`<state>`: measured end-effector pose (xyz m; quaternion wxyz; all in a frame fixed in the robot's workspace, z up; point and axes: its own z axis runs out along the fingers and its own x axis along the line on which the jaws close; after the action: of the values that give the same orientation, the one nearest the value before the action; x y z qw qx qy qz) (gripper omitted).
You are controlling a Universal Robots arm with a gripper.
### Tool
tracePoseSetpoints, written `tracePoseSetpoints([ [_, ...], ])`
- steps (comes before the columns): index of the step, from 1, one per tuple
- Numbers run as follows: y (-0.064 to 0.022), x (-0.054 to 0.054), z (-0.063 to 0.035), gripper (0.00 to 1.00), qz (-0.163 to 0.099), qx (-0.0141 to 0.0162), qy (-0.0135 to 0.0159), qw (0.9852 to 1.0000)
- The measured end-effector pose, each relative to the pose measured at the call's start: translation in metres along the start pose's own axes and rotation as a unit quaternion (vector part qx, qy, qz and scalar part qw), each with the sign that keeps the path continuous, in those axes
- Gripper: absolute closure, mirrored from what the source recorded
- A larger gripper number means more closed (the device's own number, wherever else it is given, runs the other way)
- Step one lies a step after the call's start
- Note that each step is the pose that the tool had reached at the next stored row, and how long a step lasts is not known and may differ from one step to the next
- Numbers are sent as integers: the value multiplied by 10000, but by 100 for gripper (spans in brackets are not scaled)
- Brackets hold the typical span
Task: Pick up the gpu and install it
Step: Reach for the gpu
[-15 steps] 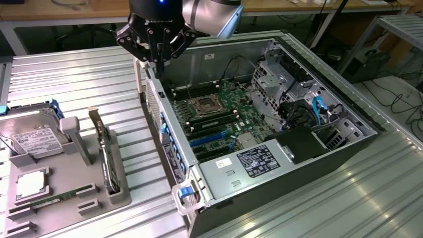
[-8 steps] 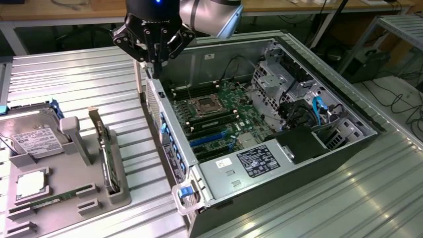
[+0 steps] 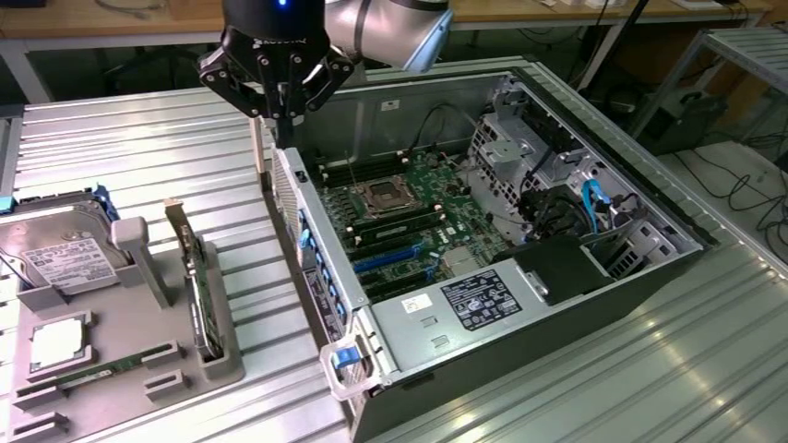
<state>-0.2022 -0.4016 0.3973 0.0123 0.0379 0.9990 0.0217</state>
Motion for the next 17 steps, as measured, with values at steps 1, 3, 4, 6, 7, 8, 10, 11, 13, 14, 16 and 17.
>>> tracePoseSetpoints([
  [1, -1, 7, 0, 89, 0, 0, 0, 10000],
  [3, -5, 31, 0, 89, 0, 0, 1, 10000],
  [4, -6, 39, 0, 89, 0, 0, 1, 10000],
  [6, -9, 55, 0, 89, 0, 0, 2, 10000],
  [7, -11, 63, -1, 89, 0, 0, 2, 10000],
  [8, -13, 73, -1, 89, 0, 0, 3, 10000],
  [10, -15, 89, -1, 89, 0, 0, 3, 10000],
  [11, -16, 96, -1, 89, 0, 0, 4, 10000],
  [13, -19, 112, -1, 89, 0, 0, 5, 10000],
  [14, -20, 120, -1, 89, 0, 0, 5, 10000],
  [16, -22, 135, -1, 89, 0, 0, 6, 10000],
  [17, -23, 141, -1, 89, 0, 0, 7, 10000],
])
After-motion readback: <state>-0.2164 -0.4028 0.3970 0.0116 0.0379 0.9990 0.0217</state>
